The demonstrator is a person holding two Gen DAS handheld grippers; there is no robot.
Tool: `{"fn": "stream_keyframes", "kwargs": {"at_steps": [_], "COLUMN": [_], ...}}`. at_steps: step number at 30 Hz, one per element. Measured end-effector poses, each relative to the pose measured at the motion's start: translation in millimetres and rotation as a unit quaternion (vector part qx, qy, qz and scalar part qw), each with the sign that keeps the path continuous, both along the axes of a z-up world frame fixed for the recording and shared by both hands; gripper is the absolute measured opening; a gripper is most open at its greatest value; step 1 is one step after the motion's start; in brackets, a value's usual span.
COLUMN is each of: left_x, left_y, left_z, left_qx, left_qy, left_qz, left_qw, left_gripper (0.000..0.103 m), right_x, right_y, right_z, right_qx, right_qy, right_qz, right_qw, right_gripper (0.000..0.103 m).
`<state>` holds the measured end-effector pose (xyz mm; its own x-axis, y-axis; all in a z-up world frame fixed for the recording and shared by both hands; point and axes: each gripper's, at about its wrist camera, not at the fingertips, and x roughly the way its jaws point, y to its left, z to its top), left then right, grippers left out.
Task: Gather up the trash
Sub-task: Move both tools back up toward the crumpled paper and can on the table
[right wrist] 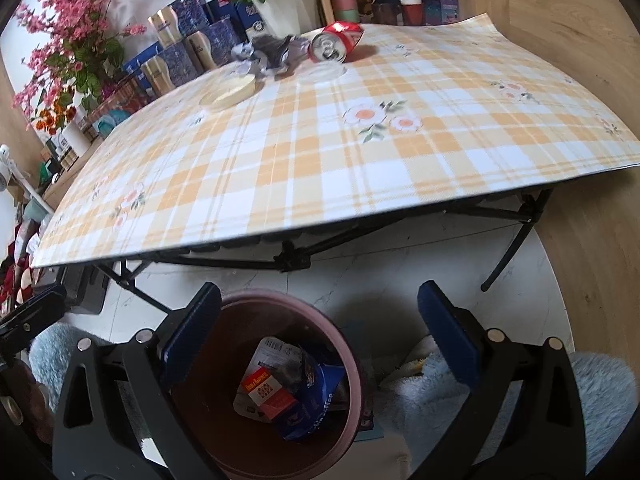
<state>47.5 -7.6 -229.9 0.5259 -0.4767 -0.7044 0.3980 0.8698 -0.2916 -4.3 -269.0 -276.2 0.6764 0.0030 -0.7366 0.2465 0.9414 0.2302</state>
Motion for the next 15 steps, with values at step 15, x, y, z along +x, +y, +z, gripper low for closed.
{"fn": "stream_keyframes", "kwargs": {"at_steps": [15], "left_x": [171.5], "left_y": [-69.9], "left_z": [82.2], "left_qx": [-0.048], "left_qy": [0.006], "left_qz": [-0.035], "left_qw": [0.9982], "left_gripper": [0.093], "right_x": [69.4], "right_y": [-90.0], "right_z": [61.6], "right_qx": [0.003], "right_qy": [-0.041], "right_qz": [-0.040], "right_qw": [0.998], "right_gripper": [0.097]}}
